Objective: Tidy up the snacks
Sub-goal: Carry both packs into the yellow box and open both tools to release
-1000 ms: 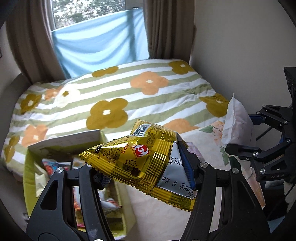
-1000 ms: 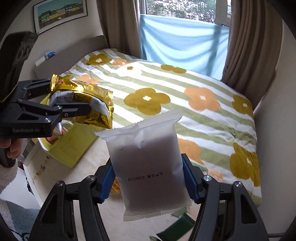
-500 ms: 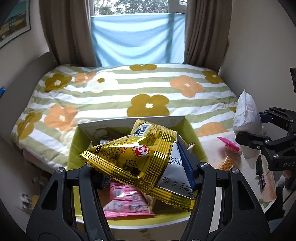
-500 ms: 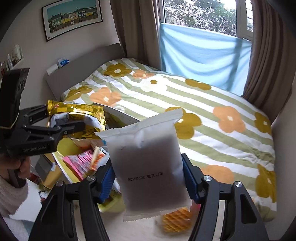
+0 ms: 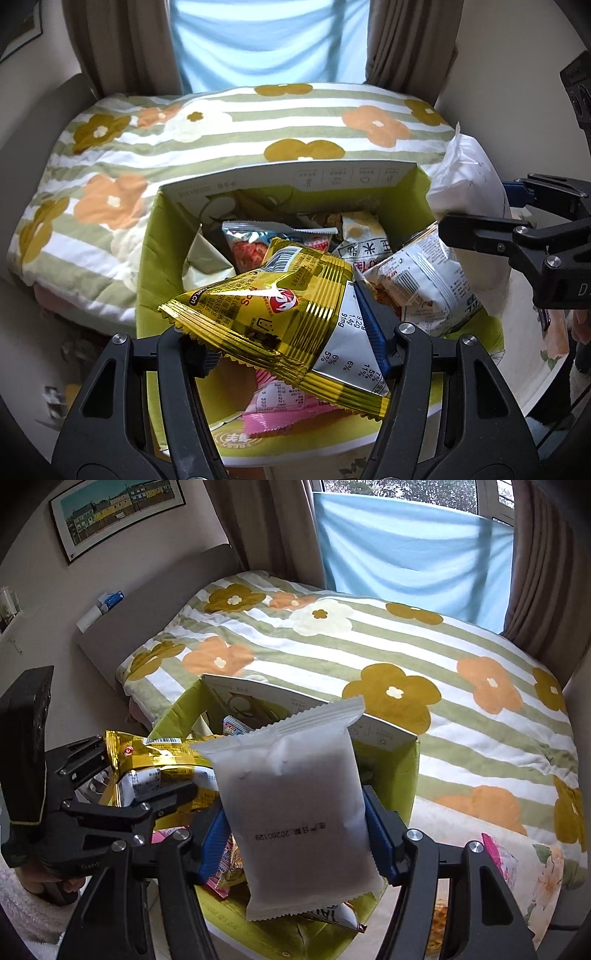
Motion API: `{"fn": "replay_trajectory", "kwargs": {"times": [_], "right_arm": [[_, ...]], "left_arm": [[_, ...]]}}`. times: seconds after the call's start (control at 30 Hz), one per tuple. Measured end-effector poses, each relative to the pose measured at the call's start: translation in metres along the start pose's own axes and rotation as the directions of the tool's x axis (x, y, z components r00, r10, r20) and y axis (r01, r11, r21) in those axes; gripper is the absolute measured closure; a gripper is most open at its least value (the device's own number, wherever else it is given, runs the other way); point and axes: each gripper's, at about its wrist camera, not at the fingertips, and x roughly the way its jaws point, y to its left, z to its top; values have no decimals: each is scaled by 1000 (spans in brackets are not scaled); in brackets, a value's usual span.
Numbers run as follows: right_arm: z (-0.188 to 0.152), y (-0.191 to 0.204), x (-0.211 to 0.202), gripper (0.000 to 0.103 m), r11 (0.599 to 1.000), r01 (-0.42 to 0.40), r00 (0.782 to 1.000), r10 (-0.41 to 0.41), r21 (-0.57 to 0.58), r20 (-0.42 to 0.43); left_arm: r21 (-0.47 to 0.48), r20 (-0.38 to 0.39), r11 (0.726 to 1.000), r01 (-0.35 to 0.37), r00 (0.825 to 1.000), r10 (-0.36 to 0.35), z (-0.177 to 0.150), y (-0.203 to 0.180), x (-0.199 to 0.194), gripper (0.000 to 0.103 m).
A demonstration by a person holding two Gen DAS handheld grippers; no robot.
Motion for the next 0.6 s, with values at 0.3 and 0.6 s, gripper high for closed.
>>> {"fn": "replay_trajectory", "kwargs": {"times": [0.3,0.6], "right_arm": [[8,-2,23,42,1000,-15,999,16,6,-45],[16,-6,40,38,999,6,999,-4,38,-43]], "left_arm": [[18,14,998,-68,998,68,-16,-9,-2,0],[-48,-3,997,-56,998,56,-23,-4,-6,0]]}}
